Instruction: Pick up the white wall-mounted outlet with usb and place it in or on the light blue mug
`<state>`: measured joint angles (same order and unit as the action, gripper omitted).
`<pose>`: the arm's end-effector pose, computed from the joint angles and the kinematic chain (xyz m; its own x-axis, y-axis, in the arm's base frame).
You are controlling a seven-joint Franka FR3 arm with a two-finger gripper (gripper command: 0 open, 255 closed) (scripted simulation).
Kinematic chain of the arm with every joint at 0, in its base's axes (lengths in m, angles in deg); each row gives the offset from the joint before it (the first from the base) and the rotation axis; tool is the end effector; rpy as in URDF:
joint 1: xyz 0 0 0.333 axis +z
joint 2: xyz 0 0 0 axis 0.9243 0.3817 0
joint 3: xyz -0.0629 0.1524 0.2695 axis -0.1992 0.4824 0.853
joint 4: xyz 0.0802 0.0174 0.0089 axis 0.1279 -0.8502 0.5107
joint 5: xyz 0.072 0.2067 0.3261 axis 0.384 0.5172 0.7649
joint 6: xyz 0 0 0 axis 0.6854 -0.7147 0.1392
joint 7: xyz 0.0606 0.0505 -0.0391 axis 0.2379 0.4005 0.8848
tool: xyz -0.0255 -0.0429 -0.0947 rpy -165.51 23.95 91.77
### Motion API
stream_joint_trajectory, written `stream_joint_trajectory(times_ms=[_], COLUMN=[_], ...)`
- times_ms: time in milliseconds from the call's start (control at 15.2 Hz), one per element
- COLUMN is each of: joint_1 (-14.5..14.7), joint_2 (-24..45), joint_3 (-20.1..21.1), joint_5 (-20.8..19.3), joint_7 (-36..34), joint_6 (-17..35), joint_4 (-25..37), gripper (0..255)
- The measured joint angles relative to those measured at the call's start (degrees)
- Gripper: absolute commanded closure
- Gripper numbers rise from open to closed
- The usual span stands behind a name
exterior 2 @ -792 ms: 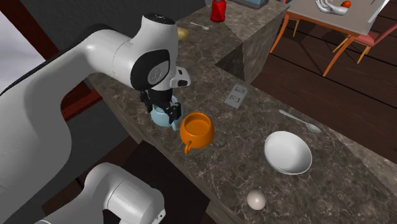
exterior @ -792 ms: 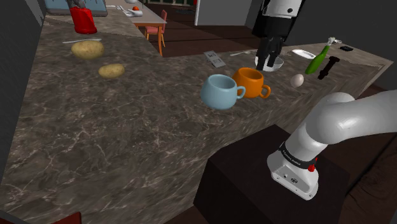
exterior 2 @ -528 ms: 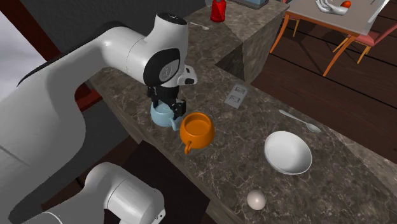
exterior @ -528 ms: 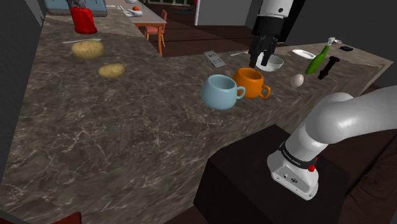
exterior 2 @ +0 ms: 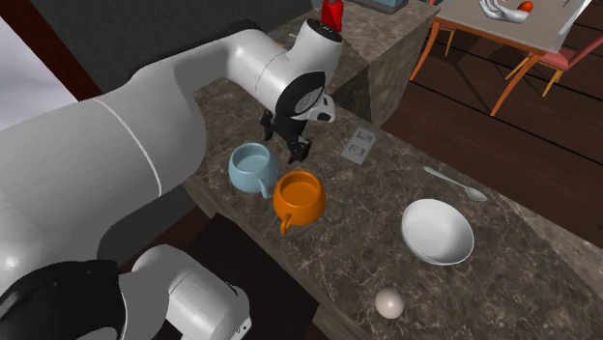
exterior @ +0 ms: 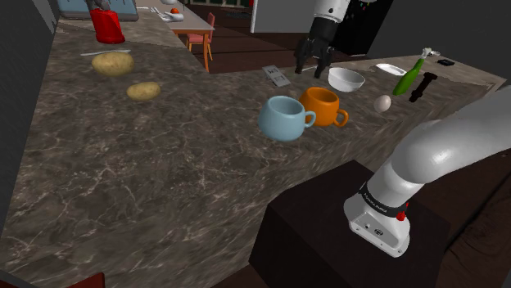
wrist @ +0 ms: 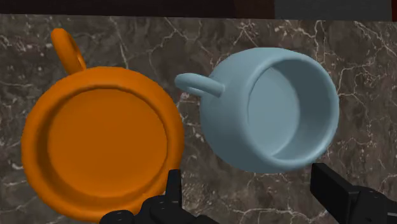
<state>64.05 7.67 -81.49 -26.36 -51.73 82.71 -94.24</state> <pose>0.4101 -0.0288 0.5200 0.9588 -0.2137 -0.1872 -0.2550 -0.9379 -0.2353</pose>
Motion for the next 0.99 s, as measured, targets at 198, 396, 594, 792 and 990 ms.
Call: stream_joint_trajectory(times_ms=[198, 396, 594, 792, 990], joint_1=[-0.8, -1.7, -2.48, -3.75, -5.26], joint_2=[6.01, 11.88, 17.95, 24.28, 30.0], joint_3=[-1.46, -3.08, -4.42, -5.98, -7.28], joint_5=[2.66, 5.53, 8.84, 12.34, 15.96], joint_7=[-1.31, -2.25, -3.46, -3.92, -4.87], joint_6=[2.09, 3.59, 4.8, 5.66, 5.45], joint_4=[4.04, 8.34, 13.15, 18.19, 23.58], gripper=[0, 0, 0, 0, 0])
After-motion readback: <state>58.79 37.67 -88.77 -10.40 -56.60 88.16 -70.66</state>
